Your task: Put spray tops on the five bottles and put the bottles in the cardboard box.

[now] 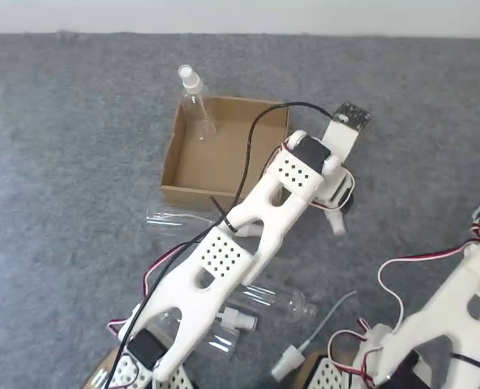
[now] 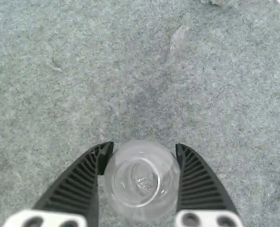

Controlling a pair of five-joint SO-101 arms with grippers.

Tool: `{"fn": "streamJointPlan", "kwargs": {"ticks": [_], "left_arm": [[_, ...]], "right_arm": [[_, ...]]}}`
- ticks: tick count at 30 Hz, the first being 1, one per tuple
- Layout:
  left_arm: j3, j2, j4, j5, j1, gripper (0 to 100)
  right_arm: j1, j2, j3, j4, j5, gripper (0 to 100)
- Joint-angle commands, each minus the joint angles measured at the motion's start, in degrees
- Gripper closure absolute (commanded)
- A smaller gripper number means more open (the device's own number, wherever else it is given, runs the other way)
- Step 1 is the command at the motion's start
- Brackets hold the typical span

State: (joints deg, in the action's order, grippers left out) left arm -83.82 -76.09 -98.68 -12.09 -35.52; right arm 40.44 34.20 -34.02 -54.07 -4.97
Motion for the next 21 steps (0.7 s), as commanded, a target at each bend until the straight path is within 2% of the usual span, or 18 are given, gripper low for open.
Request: {"fn": "streamJointPlan", "kwargs": {"ticks": [1,5,13,21], "left_arm": [[-0.75,-0.18,0.35,-0.35,-2.02,77],[-0.75,-0.53,0.09,0.00,-2.81,82],[-3.21,0.00,-0.97,8.79,-3.87,99],[-7.78,2.99,-2.02,10.90,-3.78,99]], "right_arm": [[-0.84,3.03,1.14,1.10,-0.62,91.6],[-0.66,3.03,1.14,1.10,-0.62,91.6],[-0.75,3.03,0.35,1.10,-0.70,91.6],[-0.66,8.75,-1.14,0.13,-0.79,91.6]]}}
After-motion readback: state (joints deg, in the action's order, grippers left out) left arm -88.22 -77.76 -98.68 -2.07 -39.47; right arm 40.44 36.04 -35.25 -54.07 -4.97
